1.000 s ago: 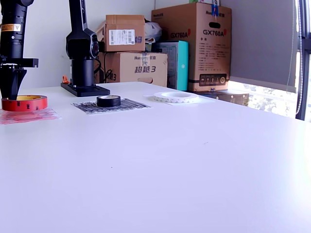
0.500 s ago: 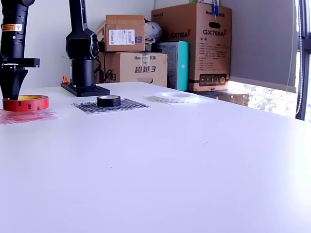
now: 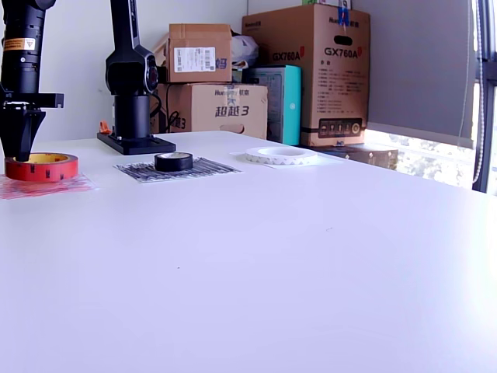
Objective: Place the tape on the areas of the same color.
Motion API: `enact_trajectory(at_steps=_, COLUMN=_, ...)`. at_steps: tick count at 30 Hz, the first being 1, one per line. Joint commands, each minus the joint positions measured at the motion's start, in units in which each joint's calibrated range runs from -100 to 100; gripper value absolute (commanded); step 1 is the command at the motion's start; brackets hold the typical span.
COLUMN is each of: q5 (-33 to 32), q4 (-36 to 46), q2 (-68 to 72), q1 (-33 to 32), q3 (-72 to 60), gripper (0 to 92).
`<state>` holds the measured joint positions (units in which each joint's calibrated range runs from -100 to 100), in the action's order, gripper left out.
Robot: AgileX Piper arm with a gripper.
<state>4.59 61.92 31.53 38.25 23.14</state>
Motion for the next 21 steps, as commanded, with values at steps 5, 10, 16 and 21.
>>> enact_trajectory(at_steps=5, q5=-0.1, q4=0.2, q2=0.5, q1=0.0, q3=1.0, gripper=32.4)
enact_trajectory(at_steps=10, q5=-0.1, q4=0.2, q2=0.5, q1=0.0, q3=1.0, gripper=32.5)
enact_trajectory(at_steps=16, q5=1.1, q4=0.2, q2=-0.7, q1=-0.4, q3=0.5, gripper=32.5)
enact_trajectory(at_steps=21, q5=3.5, q4=0.4, q2=-7.2, q1=-0.6, q3=0.2, gripper=32.5)
